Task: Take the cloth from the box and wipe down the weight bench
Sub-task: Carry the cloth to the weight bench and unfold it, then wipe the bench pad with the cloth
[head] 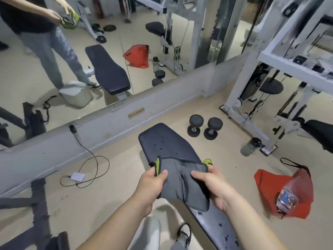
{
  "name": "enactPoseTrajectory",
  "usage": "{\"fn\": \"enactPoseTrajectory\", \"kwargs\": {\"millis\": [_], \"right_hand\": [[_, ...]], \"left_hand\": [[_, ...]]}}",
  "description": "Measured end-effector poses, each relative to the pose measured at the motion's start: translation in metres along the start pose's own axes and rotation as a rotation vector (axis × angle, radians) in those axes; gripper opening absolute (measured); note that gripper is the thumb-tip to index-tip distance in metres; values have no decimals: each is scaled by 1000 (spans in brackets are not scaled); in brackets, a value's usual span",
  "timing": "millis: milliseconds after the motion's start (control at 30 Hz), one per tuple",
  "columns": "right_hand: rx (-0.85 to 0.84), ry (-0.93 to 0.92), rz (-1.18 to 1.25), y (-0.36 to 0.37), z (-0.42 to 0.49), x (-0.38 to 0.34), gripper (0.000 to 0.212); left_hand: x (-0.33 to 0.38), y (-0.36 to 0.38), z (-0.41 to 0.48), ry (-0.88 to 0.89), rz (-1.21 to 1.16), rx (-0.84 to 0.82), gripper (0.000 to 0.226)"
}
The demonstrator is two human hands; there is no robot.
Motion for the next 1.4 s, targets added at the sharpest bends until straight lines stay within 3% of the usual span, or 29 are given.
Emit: {"fn": "enactPoseTrajectory", "kwargs": {"millis": [200, 300, 400, 467, 567, 700, 800, 933, 1067, 1200, 1267, 1333, 1400], "right_hand": [[-48, 43, 39, -13, 72, -38, 20], [-88, 61, 45, -13, 97, -51, 43], [-106, 74, 105, -15, 121, -52, 65], [-28, 90, 189, -20, 144, -47, 53], [142, 161, 346, -21, 187, -28, 33], [346, 155, 499, 10, 255, 5, 51], [414, 144, 532, 45, 310, 30, 65], [499, 96, 516, 77, 385, 71, 50], [517, -55, 373, 89, 457, 98, 21], [598, -330, 91, 78, 515, 103, 32], [637, -532, -91, 79, 530, 101, 19], [676, -713, -411, 85, 541, 91, 13], [664, -732, -848, 94, 561, 102, 20]], "left_hand": [[54, 71, 43, 79, 156, -91, 23], [70, 94, 66, 144, 310, -170, 26], [72, 108, 88, 137, 349, -379, 40], [64, 107, 114, 126, 276, -503, 51], [51, 83, 162, 5, 158, -342, 37], [20, 39, 240, -11, 298, -163, 8], [-15, 5, 316, 67, 380, -134, 11], [-63, -21, 421, 215, 551, -178, 23], [-113, -35, 509, 295, 488, -180, 15], [-146, -40, 576, 478, 477, -113, 13], [-156, -43, 599, 565, 434, -47, 16], [-154, -45, 613, 638, 435, 14, 14], [-156, -53, 612, 709, 445, 78, 13]]}}
Point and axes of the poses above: each hand's wrist, its own z-axis towards the middle knuckle, its own y-axis out of the palm, x = y × z, the point moved 2 cm from there along z, towards the middle knuckle, and after that the axes turned 1 degree about x, right-handed, at the moved point
